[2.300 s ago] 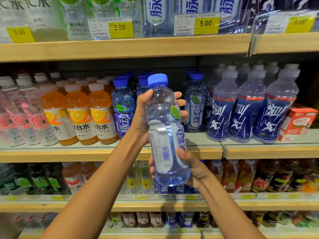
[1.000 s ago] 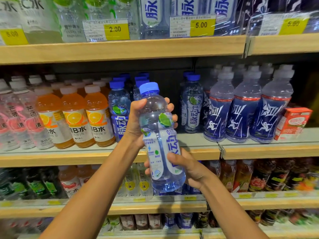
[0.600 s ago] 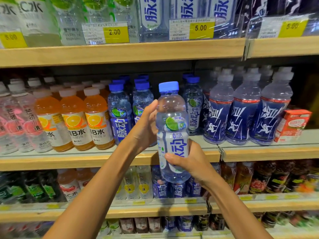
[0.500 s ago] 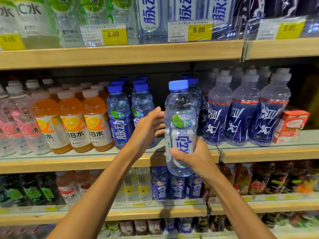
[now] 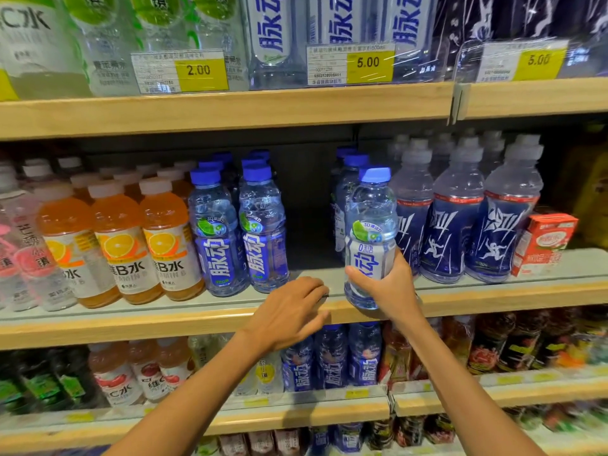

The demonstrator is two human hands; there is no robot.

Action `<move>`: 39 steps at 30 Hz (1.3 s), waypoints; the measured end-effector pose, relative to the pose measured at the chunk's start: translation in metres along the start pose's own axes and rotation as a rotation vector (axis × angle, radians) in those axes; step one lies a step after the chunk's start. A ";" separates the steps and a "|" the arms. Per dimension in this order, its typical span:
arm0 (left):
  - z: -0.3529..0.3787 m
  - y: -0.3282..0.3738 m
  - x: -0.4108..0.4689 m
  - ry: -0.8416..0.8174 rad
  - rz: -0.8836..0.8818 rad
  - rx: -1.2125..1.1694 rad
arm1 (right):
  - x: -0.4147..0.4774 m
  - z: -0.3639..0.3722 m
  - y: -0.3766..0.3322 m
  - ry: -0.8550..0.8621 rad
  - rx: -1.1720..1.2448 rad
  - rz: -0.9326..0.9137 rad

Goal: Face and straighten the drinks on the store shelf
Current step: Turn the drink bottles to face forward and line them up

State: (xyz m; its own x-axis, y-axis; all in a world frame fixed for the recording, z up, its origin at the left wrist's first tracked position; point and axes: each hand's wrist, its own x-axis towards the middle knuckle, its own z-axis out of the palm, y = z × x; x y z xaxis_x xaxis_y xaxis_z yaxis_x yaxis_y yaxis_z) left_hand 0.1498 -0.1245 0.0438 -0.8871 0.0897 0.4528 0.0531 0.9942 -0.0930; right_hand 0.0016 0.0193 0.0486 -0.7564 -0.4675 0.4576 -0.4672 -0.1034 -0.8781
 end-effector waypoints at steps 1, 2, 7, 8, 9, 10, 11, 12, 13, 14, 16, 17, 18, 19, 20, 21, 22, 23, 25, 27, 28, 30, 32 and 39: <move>0.003 -0.002 0.000 -0.001 0.021 0.027 | 0.001 0.001 0.001 0.003 0.002 0.007; 0.005 -0.003 0.001 0.002 0.033 0.047 | 0.001 0.001 0.002 0.003 -0.005 0.012; 0.010 -0.005 0.002 0.024 0.047 0.066 | -0.008 0.001 0.000 0.076 -0.142 -0.070; 0.011 -0.005 0.001 0.032 0.048 0.070 | -0.014 0.002 0.000 0.132 -0.206 -0.118; 0.011 -0.005 0.001 0.039 0.049 0.074 | -0.019 0.003 0.001 0.197 -0.261 -0.164; 0.011 -0.005 0.001 0.043 0.048 0.080 | -0.024 0.005 0.001 0.261 -0.299 -0.196; 0.011 -0.005 0.001 0.045 0.049 0.085 | -0.029 0.006 0.001 0.311 -0.322 -0.211; 0.012 -0.005 0.001 0.048 0.053 0.087 | -0.031 0.008 -0.001 0.342 -0.338 -0.216; 0.012 -0.006 0.001 0.049 0.055 0.086 | -0.032 0.010 -0.002 0.357 -0.354 -0.215; 0.013 -0.006 0.001 0.049 0.055 0.085 | -0.032 0.012 -0.002 0.362 -0.372 -0.210; 0.012 -0.006 0.000 0.050 0.051 0.082 | -0.029 0.015 -0.003 0.354 -0.406 -0.194; 0.012 -0.006 0.000 0.051 0.052 0.083 | -0.027 0.017 -0.002 0.348 -0.421 -0.185; 0.012 -0.005 0.000 0.052 0.053 0.085 | -0.025 0.018 -0.002 0.343 -0.444 -0.178; 0.012 -0.006 0.000 0.052 0.055 0.085 | -0.023 0.020 -0.002 0.344 -0.482 -0.173; 0.012 -0.006 0.000 0.053 0.057 0.083 | -0.021 0.021 -0.002 0.350 -0.530 -0.169; 0.012 -0.006 -0.001 0.056 0.059 0.081 | -0.020 0.023 -0.002 0.361 -0.574 -0.166; 0.012 -0.006 -0.001 0.059 0.060 0.081 | -0.019 0.025 -0.002 0.373 -0.603 -0.164; 0.011 -0.006 -0.001 0.062 0.060 0.082 | -0.018 0.027 -0.002 0.382 -0.622 -0.163; 0.011 -0.006 -0.002 0.069 0.061 0.084 | -0.017 0.031 -0.004 0.385 -0.664 -0.151; 0.011 -0.006 -0.002 0.078 0.069 0.089 | -0.017 0.034 -0.006 0.384 -0.706 -0.147; 0.011 -0.006 -0.002 0.082 0.072 0.092 | -0.016 0.036 -0.007 0.384 -0.720 -0.148; 0.010 -0.006 -0.002 0.087 0.079 0.106 | -0.015 0.038 -0.008 0.376 -0.732 -0.143; 0.009 -0.006 -0.002 0.088 0.083 0.118 | -0.012 0.040 -0.009 0.358 -0.751 -0.124; 0.000 -0.002 -0.009 0.101 0.058 0.029 | -0.006 0.048 -0.015 0.319 -0.785 -0.024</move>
State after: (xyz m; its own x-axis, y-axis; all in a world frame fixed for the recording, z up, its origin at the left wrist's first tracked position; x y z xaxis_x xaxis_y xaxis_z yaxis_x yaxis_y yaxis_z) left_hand 0.1580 -0.1274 0.0399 -0.8319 0.1543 0.5330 0.0888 0.9852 -0.1466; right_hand 0.0352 -0.0182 0.0525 -0.7797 -0.1913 0.5962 -0.5784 0.5845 -0.5690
